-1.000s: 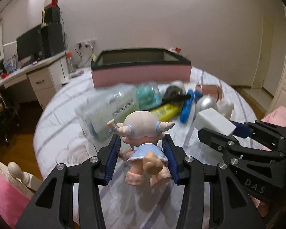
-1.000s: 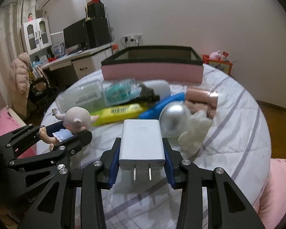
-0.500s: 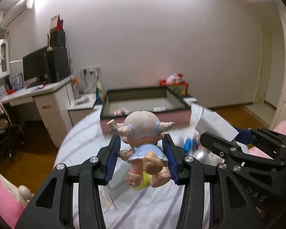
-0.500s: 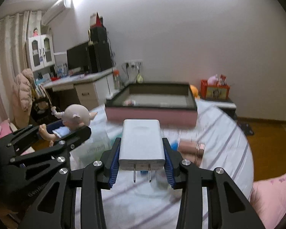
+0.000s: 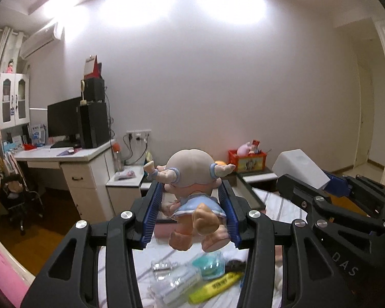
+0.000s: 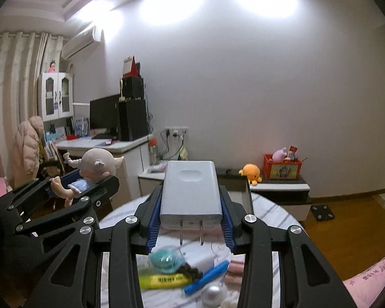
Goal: Organize rigid objects
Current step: 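Carry the plug and doll into the pink box and open both tools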
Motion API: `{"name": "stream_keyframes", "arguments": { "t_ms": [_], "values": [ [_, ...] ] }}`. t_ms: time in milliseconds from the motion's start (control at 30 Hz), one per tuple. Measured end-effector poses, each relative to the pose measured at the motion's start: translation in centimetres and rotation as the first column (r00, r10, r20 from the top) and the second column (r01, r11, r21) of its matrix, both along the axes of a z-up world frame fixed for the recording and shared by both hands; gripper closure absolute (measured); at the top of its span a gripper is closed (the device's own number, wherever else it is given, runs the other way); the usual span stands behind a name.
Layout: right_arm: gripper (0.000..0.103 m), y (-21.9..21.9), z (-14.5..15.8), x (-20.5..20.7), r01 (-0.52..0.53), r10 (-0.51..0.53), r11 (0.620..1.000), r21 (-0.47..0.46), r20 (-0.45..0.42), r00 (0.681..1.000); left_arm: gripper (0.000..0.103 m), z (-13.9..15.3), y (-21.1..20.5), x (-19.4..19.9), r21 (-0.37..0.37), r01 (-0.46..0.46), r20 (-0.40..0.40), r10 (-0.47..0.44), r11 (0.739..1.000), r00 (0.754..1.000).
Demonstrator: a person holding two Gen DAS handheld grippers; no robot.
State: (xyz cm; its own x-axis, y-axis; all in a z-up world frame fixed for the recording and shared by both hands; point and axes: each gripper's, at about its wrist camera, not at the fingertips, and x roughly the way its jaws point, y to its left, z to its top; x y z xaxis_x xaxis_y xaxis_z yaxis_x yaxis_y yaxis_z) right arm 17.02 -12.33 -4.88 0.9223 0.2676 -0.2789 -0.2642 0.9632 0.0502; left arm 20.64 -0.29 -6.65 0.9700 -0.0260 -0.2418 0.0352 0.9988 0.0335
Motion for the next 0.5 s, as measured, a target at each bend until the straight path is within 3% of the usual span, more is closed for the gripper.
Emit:
{"name": "stream_keyframes", "arguments": {
  "t_ms": [500],
  "values": [
    [0.062, 0.4, 2.2, 2.7, 0.028, -0.027, 1.000, -0.012, 0.049, 0.998, 0.057, 1.5, -0.6, 3.7, 0.031, -0.011, 0.038, 0.009, 0.999, 0.999]
  ]
}}
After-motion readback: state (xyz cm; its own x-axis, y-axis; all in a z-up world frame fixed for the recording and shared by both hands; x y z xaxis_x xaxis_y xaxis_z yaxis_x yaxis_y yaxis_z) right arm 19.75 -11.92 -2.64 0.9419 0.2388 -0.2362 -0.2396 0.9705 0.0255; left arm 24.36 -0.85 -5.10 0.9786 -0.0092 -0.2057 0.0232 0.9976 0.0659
